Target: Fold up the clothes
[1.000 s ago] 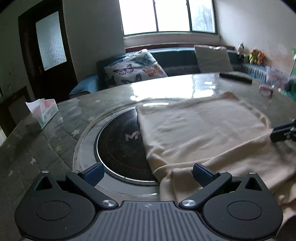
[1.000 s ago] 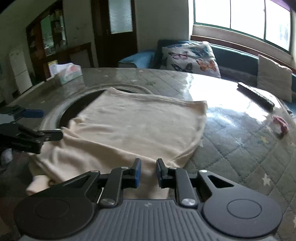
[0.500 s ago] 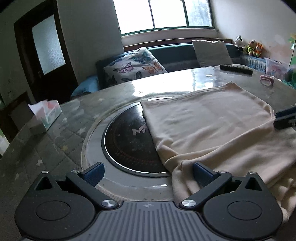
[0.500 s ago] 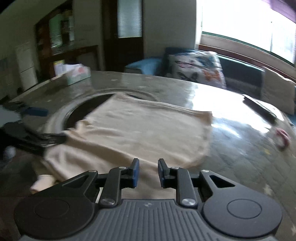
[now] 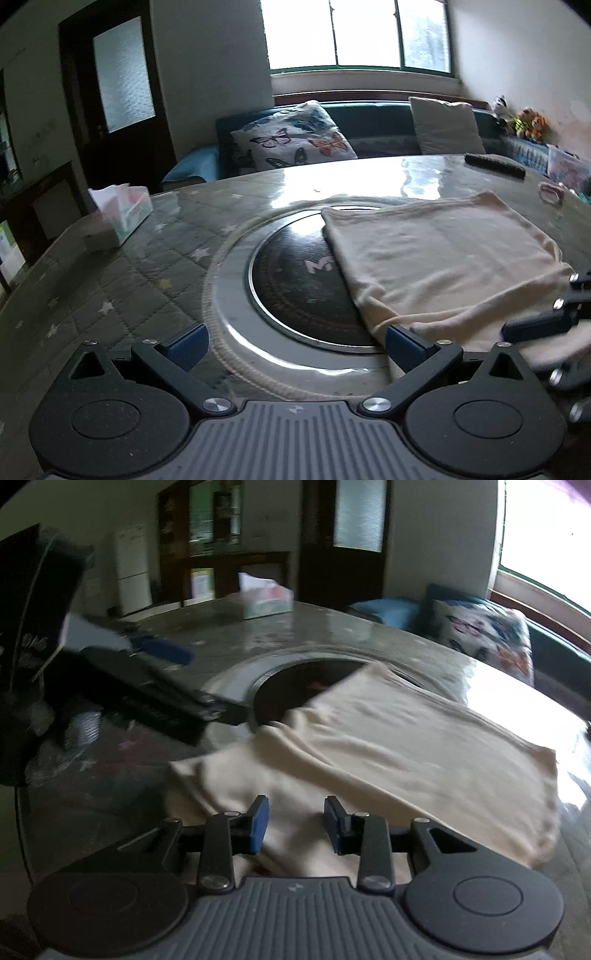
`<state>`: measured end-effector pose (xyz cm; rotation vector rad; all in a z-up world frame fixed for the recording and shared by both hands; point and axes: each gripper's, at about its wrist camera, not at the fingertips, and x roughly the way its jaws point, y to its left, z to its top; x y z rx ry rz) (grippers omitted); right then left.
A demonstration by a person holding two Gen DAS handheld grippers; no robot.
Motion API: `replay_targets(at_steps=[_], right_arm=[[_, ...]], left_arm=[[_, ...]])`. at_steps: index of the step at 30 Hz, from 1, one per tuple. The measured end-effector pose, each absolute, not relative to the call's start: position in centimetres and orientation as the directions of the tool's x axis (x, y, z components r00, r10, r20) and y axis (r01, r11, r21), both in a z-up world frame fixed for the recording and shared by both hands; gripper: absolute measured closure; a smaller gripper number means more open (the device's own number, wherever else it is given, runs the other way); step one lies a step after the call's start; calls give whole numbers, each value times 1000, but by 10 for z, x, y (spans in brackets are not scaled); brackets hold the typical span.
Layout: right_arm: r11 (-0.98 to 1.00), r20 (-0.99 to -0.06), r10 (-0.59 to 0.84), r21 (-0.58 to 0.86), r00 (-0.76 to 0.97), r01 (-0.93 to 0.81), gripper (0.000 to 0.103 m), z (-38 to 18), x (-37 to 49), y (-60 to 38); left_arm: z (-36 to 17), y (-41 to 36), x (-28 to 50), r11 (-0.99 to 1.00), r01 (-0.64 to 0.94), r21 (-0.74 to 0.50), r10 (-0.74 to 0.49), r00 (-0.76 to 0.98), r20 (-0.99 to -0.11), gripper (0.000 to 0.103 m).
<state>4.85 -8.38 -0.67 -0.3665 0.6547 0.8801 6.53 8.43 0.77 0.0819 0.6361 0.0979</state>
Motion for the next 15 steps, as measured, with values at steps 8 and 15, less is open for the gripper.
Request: replay_targets(at_steps=[8, 15], right_arm=[[503, -646, 648, -34, 403, -864, 62, -3, 30, -56], [527, -624, 662, -7, 416, -850, 57, 17, 25, -89]], left_arm=[[11, 88, 59, 992, -63, 111, 116, 806, -580, 0], [20, 77, 39, 986, 30, 163, 65, 833, -549, 0]])
